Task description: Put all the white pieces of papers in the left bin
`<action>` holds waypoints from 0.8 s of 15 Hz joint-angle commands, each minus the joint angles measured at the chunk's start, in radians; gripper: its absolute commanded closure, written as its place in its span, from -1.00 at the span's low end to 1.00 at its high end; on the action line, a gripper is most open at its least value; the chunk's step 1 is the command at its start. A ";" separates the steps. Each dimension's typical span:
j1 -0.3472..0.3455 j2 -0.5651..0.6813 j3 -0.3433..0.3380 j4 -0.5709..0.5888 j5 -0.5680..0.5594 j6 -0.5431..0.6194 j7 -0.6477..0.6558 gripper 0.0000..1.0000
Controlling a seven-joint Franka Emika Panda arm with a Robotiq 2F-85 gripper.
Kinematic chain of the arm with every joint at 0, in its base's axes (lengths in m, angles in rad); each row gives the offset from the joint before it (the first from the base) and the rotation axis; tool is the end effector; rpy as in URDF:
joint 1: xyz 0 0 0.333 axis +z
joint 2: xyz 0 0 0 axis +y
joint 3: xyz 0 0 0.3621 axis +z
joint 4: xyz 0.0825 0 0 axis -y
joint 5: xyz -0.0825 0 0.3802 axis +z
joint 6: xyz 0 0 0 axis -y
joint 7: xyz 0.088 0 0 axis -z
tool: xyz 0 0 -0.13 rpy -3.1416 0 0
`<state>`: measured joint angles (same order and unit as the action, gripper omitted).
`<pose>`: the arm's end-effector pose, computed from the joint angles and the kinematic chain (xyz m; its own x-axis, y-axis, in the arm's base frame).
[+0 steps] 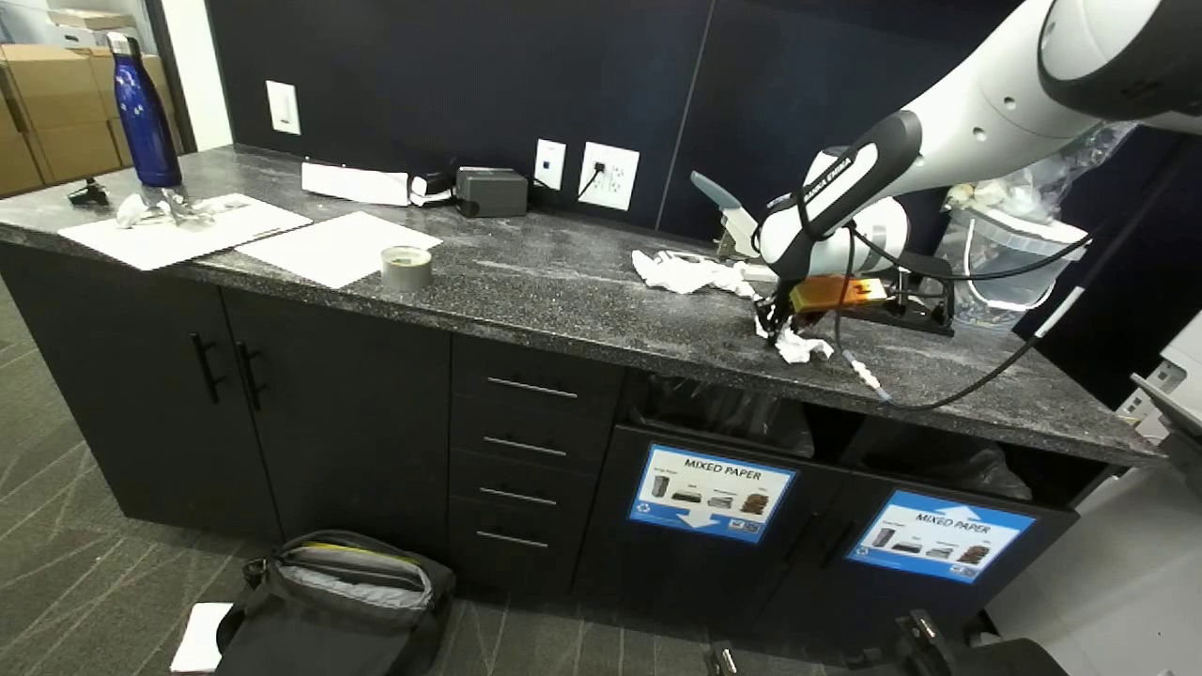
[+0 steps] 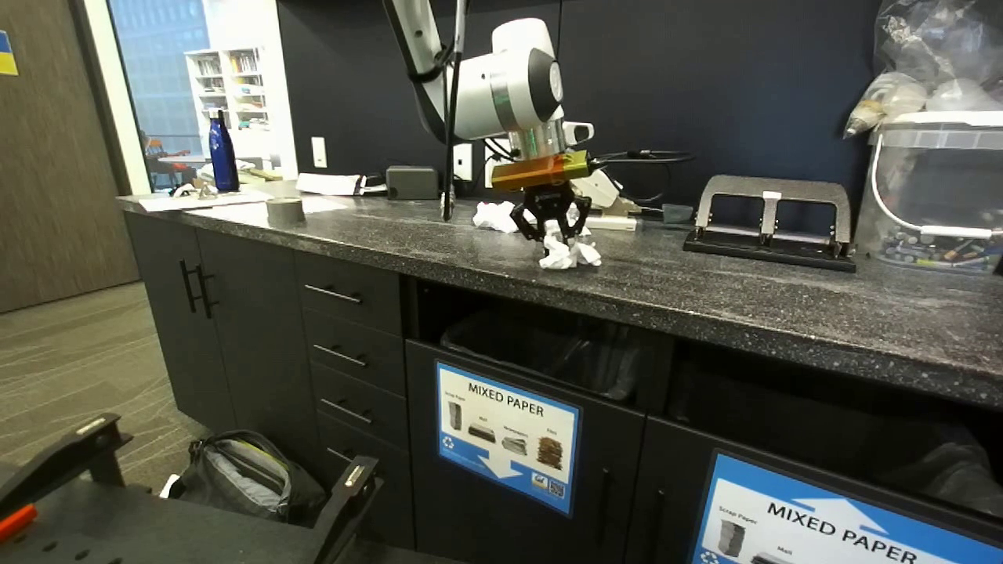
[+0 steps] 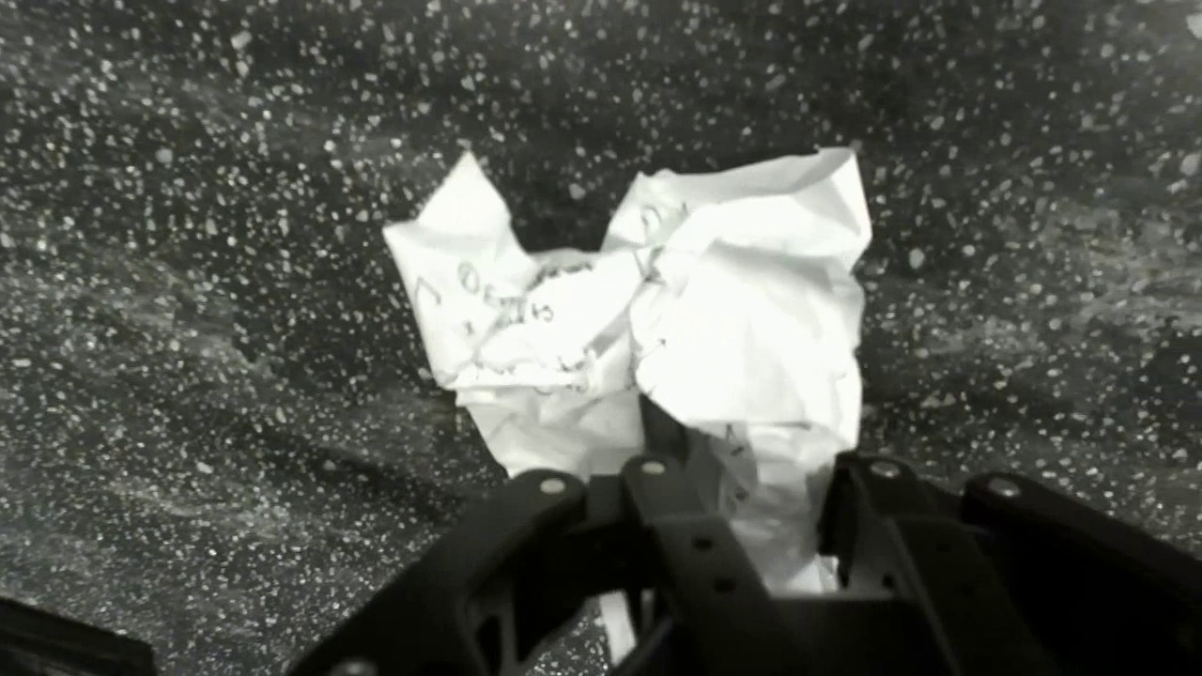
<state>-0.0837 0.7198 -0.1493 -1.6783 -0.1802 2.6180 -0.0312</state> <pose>0.7177 -0.1517 0.2235 0.9815 0.0143 0.1908 -0.0293 -0.9741 0.2240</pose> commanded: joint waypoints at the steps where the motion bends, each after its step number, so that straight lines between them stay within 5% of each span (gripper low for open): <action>1: -0.015 -0.001 0.018 0.007 0.014 -0.043 -0.026 0.80; 6: -0.041 -0.080 0.051 -0.110 0.046 -0.077 -0.056 0.81; 12: -0.128 -0.298 0.163 -0.422 0.199 -0.158 -0.225 0.79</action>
<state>-0.1626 0.5512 -0.0468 -1.9039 -0.0676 2.4817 -0.1638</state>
